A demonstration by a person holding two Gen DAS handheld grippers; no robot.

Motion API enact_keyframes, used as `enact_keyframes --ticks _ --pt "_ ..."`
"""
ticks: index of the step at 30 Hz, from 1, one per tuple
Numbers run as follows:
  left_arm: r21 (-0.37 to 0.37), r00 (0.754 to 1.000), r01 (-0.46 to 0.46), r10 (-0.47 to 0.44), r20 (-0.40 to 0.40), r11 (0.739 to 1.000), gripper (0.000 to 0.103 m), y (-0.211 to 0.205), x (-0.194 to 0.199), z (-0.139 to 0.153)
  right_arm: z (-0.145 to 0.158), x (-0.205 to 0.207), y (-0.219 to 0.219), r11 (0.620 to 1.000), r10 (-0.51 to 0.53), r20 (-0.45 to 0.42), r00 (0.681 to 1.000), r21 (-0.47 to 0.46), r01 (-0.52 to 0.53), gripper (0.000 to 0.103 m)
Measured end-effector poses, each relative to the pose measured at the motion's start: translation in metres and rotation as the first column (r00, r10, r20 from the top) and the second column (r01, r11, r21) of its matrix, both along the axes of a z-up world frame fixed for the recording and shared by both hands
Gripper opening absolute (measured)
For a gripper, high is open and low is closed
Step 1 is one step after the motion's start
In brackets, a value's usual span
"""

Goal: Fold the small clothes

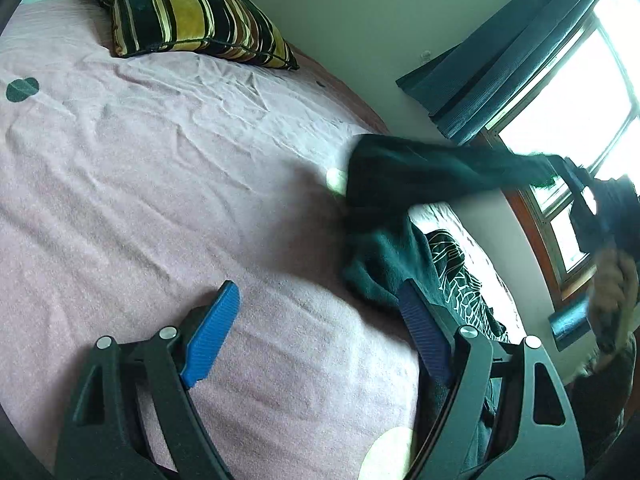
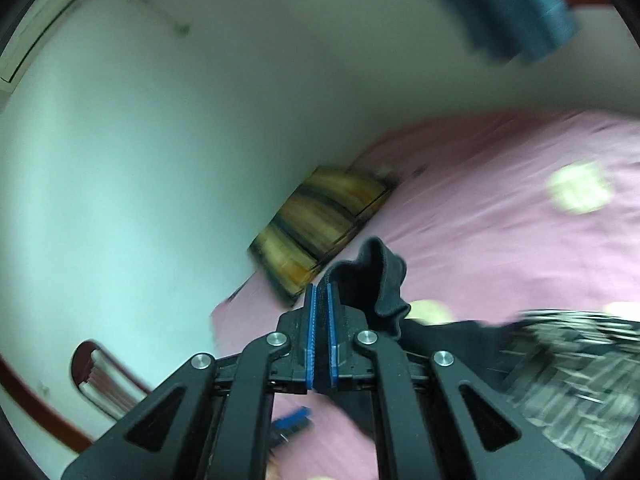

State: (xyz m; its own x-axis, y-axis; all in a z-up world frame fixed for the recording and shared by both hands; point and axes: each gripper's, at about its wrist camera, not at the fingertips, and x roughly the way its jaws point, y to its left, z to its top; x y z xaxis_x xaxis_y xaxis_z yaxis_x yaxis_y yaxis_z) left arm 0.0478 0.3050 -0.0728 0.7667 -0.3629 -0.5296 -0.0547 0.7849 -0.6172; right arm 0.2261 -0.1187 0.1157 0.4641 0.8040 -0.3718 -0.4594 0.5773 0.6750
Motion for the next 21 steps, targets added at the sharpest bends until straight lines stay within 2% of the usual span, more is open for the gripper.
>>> enact_keyframes --ticks 2,5,9,12,18,21 --pt "-0.004 1.000 0.000 0.000 0.001 1.000 0.082 0.000 -0.001 -0.001 0.003 -0.024 -0.052 0.996 -0.084 0.013 0.996 -0.023 0.085 0.005" --pt "-0.004 1.000 0.002 -0.002 0.000 1.000 0.083 -0.001 -0.001 -0.002 -0.007 -0.072 -0.129 0.977 -0.213 -0.001 0.977 -0.026 0.213 0.005" --pt "0.016 1.000 0.013 -0.013 -0.009 1.000 0.086 -0.003 0.003 -0.002 -0.044 -0.138 -0.211 0.933 -0.360 -0.060 0.931 -0.026 0.359 0.005" --pt "0.054 0.999 0.017 -0.015 -0.032 0.998 0.086 -0.009 0.006 -0.001 -0.081 -0.168 -0.246 0.910 -0.414 -0.132 0.901 -0.037 0.413 0.005" --pt "0.201 0.996 0.039 -0.021 -0.092 0.979 0.087 -0.031 0.013 0.005 -0.162 -0.205 -0.290 0.875 -0.477 -0.289 0.830 -0.063 0.481 0.005" --pt "0.227 0.992 0.086 -0.062 -0.113 0.970 0.087 -0.051 0.015 0.013 -0.187 -0.216 -0.299 0.869 -0.482 -0.339 0.808 -0.062 0.492 0.005"
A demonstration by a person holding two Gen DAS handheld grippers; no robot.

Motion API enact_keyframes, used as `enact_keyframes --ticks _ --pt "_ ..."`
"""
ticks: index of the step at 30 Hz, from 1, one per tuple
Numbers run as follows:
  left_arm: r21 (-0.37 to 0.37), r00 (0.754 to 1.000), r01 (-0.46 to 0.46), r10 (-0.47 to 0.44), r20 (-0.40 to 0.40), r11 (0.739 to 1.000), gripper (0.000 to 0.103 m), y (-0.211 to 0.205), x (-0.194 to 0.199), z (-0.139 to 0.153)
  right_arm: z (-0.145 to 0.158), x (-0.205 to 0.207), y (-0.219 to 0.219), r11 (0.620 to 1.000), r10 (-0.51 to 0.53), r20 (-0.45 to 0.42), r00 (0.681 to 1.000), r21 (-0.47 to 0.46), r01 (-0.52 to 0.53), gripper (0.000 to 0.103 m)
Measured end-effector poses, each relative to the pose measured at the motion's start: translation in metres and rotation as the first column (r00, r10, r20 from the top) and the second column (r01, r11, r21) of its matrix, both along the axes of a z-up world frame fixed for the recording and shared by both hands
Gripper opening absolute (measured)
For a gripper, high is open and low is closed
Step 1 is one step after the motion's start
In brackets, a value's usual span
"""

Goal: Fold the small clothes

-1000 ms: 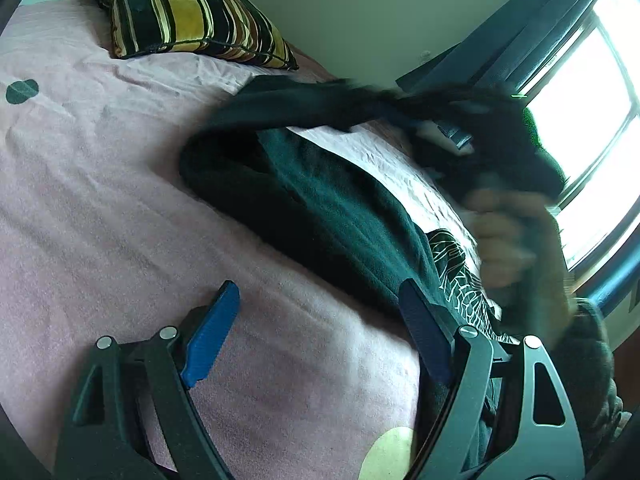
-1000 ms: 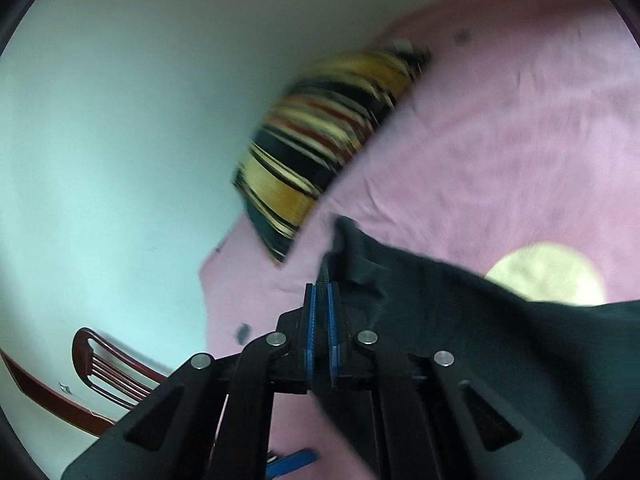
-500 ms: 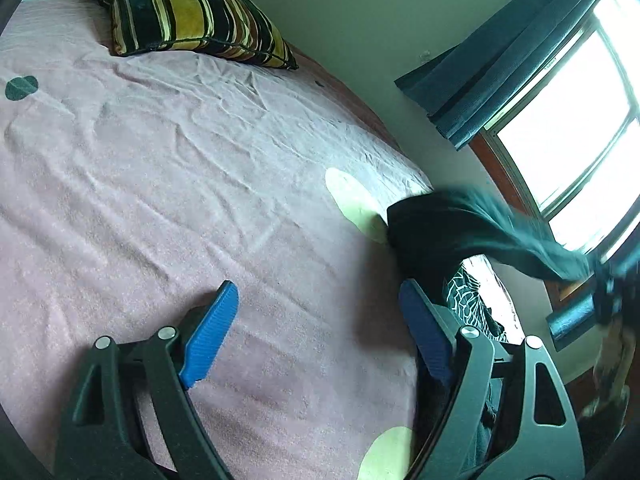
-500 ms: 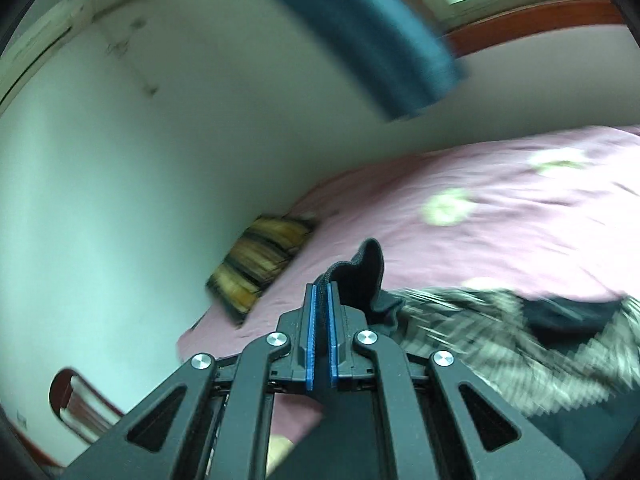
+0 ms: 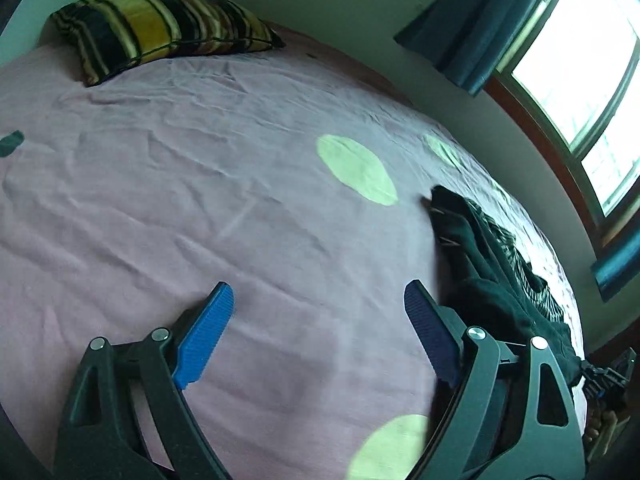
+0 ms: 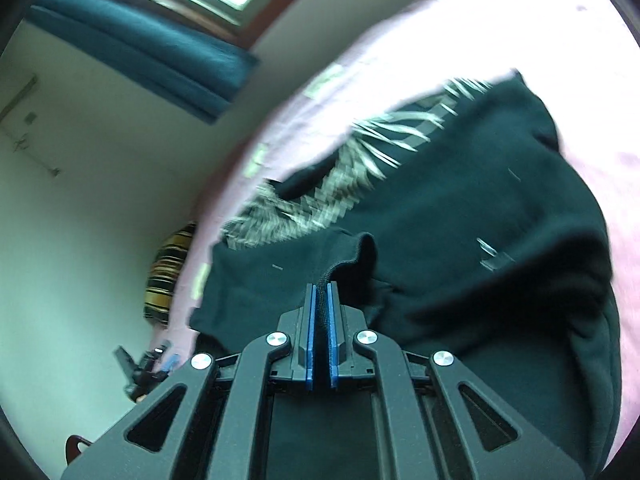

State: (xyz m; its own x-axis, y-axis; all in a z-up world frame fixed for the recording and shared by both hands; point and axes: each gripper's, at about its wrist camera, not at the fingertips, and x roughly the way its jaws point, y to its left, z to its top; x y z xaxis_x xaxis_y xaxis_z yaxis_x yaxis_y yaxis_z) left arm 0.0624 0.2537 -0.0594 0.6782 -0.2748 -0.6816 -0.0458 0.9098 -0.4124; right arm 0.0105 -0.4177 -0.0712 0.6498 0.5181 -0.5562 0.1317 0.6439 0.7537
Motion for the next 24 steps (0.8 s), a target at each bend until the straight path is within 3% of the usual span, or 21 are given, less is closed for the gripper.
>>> enact_keyframes --ticks 8,14,19,24 --pt "0.018 0.985 0.173 -0.173 -0.014 0.985 0.087 -0.083 0.002 0.011 -0.009 -0.020 -0.003 0.998 -0.015 0.000 1.000 0.058 0.015 0.005" --pt "0.073 0.962 0.273 -0.272 -0.029 0.959 0.087 -0.137 -0.001 0.003 -0.008 -0.033 0.001 1.000 -0.025 -0.011 1.000 0.011 0.025 0.005" --pt "0.148 0.957 0.290 -0.286 -0.050 0.945 0.087 -0.147 -0.001 -0.004 -0.033 -0.035 0.002 0.999 -0.034 -0.080 0.996 0.024 0.036 0.005" --pt "0.158 0.961 0.272 -0.260 -0.091 0.949 0.087 -0.138 0.001 -0.016 -0.030 -0.039 0.001 0.999 -0.036 -0.080 0.996 0.027 0.038 0.005"
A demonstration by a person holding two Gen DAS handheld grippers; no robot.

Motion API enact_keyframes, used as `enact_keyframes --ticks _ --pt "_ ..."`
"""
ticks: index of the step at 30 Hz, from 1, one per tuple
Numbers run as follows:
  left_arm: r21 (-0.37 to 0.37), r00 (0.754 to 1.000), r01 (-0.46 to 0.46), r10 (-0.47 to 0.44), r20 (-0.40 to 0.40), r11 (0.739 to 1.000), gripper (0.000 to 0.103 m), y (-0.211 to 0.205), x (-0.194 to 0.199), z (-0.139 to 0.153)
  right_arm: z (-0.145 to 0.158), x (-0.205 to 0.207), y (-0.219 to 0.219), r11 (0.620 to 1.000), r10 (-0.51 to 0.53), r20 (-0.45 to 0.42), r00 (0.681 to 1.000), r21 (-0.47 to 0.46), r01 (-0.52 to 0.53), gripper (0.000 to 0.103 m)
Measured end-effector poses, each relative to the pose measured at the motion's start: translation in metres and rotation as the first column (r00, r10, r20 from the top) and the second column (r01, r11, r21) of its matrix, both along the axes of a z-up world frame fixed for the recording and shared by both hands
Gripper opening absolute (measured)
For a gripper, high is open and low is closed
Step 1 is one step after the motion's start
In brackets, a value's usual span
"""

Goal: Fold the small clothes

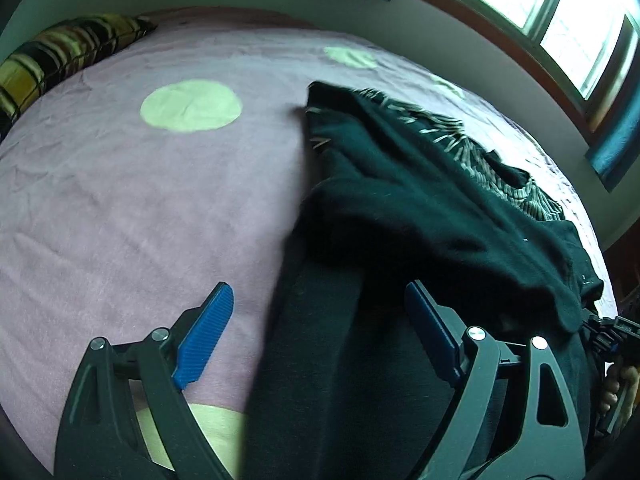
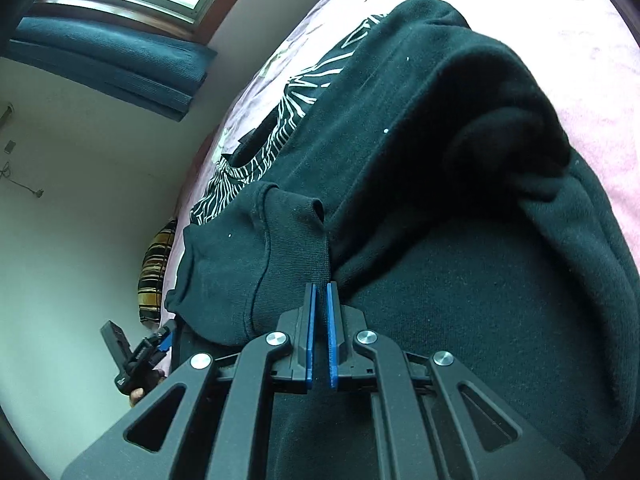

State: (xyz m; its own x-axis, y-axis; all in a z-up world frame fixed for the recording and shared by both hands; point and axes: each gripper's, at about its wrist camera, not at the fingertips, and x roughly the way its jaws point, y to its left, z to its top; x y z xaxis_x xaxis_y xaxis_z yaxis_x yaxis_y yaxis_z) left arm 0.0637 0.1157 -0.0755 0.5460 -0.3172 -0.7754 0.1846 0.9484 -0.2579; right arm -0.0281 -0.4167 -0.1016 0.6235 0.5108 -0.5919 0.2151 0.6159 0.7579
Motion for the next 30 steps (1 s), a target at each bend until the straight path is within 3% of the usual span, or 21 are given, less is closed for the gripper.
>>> enact_keyframes --ticks 6,11,15,18,25,30 --pt "-0.015 1.000 -0.015 0.015 0.008 1.000 0.087 0.004 0.002 0.004 -0.005 -0.001 0.001 1.000 0.021 -0.023 1.000 -0.003 -0.021 0.005" --pt "-0.145 0.999 0.010 -0.005 0.035 0.989 0.087 0.019 0.006 0.024 -0.001 -0.002 0.002 0.999 0.030 -0.023 0.999 -0.040 -0.031 0.005" --pt "-0.122 1.000 0.015 -0.014 0.015 0.992 0.087 0.025 0.026 0.024 0.011 -0.010 0.004 0.996 0.007 0.003 1.000 -0.085 -0.007 0.004" --pt "-0.105 1.000 -0.009 0.008 -0.005 0.994 0.087 0.029 0.042 0.018 0.017 -0.017 0.004 0.998 -0.003 0.013 1.000 -0.068 0.003 0.004" --pt "-0.170 0.998 -0.026 0.018 -0.052 0.985 0.087 0.030 0.063 0.003 -0.002 -0.018 -0.002 0.999 -0.006 -0.036 0.999 -0.047 0.004 0.004" --pt "-0.163 0.996 0.055 -0.065 -0.055 0.985 0.087 0.015 0.085 0.007 0.009 -0.016 -0.010 0.998 0.032 -0.034 0.999 -0.051 -0.034 0.005"
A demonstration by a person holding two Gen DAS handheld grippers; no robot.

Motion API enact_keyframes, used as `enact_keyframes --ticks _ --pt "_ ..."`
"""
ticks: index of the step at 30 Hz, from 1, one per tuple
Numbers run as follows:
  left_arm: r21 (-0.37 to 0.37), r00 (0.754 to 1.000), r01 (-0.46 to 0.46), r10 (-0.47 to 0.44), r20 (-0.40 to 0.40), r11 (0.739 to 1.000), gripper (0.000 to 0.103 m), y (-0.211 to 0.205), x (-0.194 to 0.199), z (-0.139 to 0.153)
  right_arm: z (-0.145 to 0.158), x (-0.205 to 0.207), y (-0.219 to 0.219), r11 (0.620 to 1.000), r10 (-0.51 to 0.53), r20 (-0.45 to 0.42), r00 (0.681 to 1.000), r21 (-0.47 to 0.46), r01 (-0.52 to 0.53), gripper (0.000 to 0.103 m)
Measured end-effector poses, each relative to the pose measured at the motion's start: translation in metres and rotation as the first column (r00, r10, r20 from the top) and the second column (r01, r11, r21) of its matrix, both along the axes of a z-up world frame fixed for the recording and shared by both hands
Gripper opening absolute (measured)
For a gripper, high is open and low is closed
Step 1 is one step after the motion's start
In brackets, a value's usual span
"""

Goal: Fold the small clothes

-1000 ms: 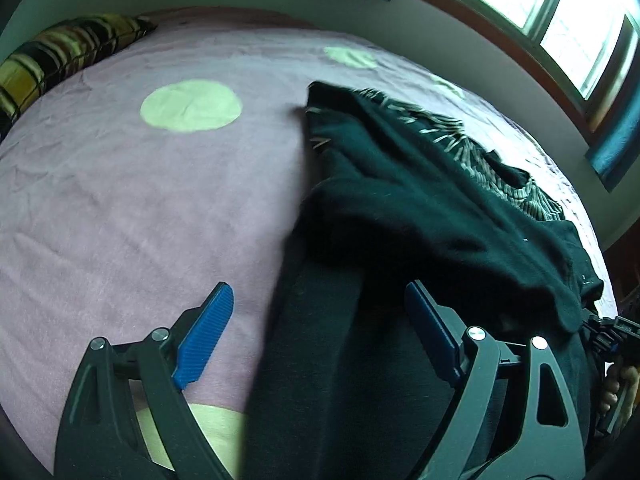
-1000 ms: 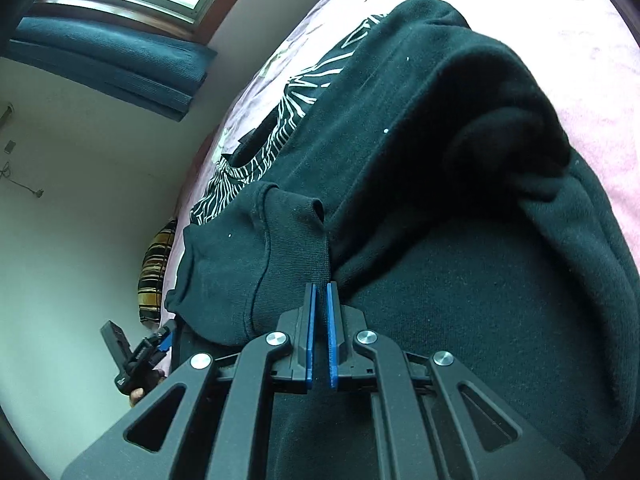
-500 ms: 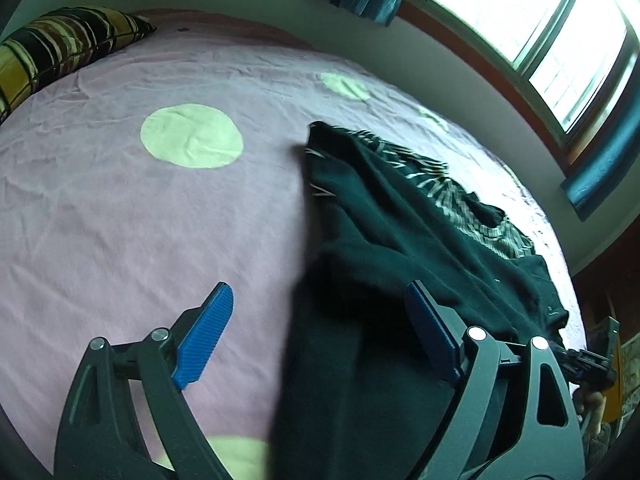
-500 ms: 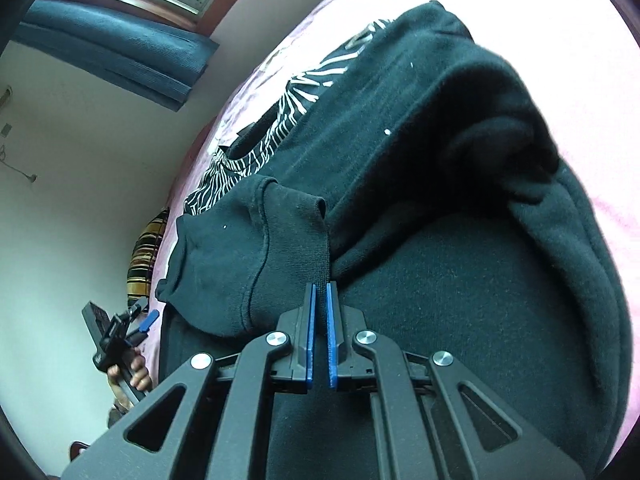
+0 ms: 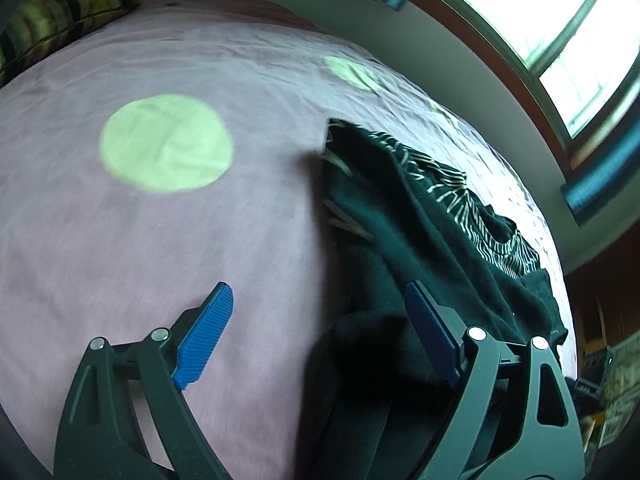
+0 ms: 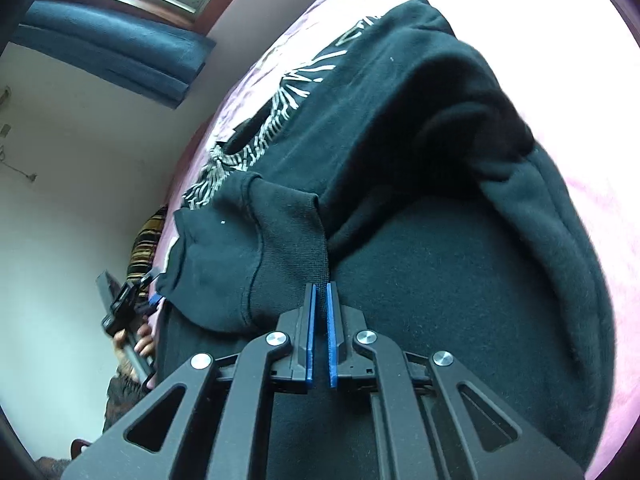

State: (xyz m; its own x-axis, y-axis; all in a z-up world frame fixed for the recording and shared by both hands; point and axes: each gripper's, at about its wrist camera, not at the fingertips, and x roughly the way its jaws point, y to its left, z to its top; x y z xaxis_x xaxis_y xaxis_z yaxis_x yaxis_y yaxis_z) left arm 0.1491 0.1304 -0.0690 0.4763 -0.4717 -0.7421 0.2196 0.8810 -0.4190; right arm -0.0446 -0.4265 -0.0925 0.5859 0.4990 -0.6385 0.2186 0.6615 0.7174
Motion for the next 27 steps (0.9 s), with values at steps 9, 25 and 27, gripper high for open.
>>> enact_keyframes --ticks 9,25,27 --pt "-0.017 0.993 0.115 -0.115 -0.011 0.993 0.087 -0.024 0.091 -0.013 0.028 0.030 -0.074 0.993 -0.096 0.113 0.989 -0.059 0.103 0.039" --pt "0.314 0.992 0.021 -0.058 0.108 0.949 0.065 -0.078 0.103 -0.015 -0.026 0.154 -0.132 0.993 -0.117 0.096 0.989 -0.025 0.120 0.008" --pt "0.315 0.993 0.018 -0.054 0.106 0.949 0.064 -0.077 0.104 -0.016 -0.026 0.156 -0.130 0.991 -0.126 0.096 0.987 -0.033 0.129 0.007"
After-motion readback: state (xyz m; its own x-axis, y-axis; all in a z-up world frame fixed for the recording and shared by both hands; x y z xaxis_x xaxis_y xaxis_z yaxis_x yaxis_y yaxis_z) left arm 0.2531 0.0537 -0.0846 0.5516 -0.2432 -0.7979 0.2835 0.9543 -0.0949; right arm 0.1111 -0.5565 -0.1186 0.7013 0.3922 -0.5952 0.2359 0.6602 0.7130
